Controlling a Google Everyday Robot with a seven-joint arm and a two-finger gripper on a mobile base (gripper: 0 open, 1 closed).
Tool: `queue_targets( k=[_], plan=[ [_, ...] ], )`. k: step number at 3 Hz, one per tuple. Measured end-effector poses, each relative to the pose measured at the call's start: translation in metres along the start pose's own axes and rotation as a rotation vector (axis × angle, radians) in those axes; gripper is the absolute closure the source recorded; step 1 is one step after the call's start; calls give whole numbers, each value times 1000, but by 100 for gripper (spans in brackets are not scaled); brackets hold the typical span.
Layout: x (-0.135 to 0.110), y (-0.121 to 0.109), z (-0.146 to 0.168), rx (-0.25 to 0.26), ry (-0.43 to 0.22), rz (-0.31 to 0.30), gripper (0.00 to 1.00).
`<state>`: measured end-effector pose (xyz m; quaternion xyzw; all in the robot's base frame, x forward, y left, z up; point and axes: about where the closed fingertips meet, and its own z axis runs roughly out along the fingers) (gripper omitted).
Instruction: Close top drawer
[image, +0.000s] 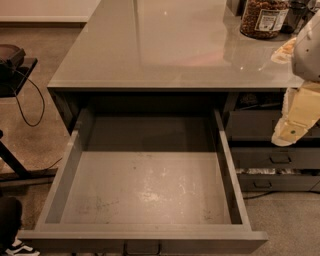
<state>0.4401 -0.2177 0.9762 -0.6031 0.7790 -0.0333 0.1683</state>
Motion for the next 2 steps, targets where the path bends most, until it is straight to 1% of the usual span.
queue_targets(
  k=[1,2],
  plan=[
    [0,0,0,0,0,0,0],
    [9,-2,2,29,19,28,0]
  ],
)
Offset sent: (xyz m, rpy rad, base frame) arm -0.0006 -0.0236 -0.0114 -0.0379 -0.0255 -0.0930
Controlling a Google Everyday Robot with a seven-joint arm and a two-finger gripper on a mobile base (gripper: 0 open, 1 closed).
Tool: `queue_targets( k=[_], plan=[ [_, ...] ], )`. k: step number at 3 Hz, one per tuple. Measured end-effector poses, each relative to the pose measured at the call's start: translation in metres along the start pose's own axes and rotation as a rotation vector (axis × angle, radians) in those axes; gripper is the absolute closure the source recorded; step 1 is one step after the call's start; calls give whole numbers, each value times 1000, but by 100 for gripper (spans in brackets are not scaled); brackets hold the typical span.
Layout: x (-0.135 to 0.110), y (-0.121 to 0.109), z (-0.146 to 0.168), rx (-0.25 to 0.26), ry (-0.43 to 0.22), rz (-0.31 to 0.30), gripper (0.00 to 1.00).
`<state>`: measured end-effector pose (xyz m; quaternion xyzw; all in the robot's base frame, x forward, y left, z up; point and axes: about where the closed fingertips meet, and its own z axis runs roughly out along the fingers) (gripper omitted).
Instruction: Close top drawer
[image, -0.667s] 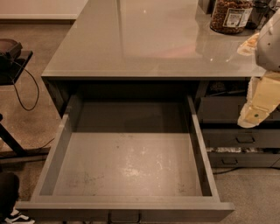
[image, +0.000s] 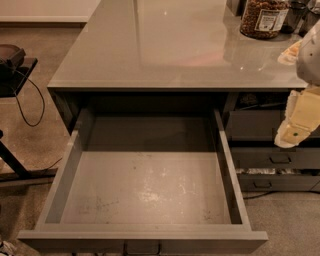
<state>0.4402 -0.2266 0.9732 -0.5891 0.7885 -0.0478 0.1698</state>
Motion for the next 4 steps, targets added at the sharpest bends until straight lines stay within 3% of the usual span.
queue_targets(
  k=[1,2,3,4],
  plan=[
    [46,0,5,75,73,26,0],
    [72,17,15,143,110,-65,0],
    [68,47,37,152,77,-215,0],
    [53,79,60,93,-37,-309,0]
  ],
)
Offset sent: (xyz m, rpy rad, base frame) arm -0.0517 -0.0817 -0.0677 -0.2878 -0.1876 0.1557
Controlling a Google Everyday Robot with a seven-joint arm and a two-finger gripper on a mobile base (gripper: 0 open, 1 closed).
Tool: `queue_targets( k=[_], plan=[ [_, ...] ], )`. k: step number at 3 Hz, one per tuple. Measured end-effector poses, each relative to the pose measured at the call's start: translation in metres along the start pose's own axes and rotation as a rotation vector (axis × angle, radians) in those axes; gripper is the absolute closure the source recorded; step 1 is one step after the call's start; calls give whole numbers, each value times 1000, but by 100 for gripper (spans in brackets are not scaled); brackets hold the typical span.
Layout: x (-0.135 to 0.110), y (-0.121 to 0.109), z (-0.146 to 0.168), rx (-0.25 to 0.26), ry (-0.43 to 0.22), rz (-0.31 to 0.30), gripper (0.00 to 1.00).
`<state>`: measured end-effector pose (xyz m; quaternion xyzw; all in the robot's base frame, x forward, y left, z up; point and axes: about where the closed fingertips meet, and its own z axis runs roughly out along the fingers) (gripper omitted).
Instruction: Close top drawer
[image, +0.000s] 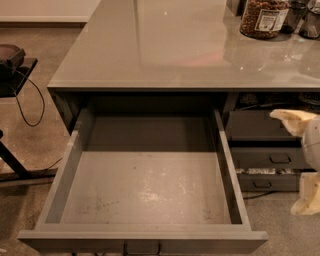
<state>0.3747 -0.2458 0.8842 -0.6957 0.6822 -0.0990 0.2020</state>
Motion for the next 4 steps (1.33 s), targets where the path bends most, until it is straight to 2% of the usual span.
queue_targets(
  k=[1,2,3,4],
  plan=[
    [-14,-2,-1,5,-50,-59,0],
    [-15,-2,-1,5,-50,-59,0],
    [-18,20,16,-18,-36,-69,0],
    [-22,58,44,-34,-37,-77,0]
  ],
)
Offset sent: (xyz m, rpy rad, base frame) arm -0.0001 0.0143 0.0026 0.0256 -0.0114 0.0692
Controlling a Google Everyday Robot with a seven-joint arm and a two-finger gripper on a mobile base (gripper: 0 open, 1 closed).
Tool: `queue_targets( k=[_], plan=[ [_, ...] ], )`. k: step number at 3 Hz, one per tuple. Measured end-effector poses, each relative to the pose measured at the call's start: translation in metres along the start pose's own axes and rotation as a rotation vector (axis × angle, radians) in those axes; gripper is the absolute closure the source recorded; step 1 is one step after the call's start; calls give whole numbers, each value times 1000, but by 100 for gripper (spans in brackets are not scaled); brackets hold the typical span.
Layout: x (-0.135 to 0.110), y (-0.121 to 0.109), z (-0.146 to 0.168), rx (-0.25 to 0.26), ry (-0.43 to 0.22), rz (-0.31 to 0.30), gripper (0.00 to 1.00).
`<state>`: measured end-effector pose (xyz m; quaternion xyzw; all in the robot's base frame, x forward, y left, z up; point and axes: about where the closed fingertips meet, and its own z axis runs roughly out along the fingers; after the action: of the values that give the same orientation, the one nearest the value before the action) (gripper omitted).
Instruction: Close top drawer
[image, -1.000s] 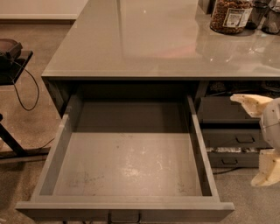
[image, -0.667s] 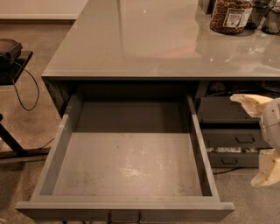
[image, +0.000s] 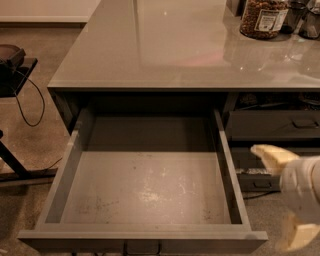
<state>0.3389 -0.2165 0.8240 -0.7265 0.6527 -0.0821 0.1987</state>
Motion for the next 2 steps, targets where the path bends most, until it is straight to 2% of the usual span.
queue_targets(
  k=[1,2],
  plan=[
    [-5,31,25,-57,40,9,0],
    [4,56,36,-124,79,109,0]
  ],
)
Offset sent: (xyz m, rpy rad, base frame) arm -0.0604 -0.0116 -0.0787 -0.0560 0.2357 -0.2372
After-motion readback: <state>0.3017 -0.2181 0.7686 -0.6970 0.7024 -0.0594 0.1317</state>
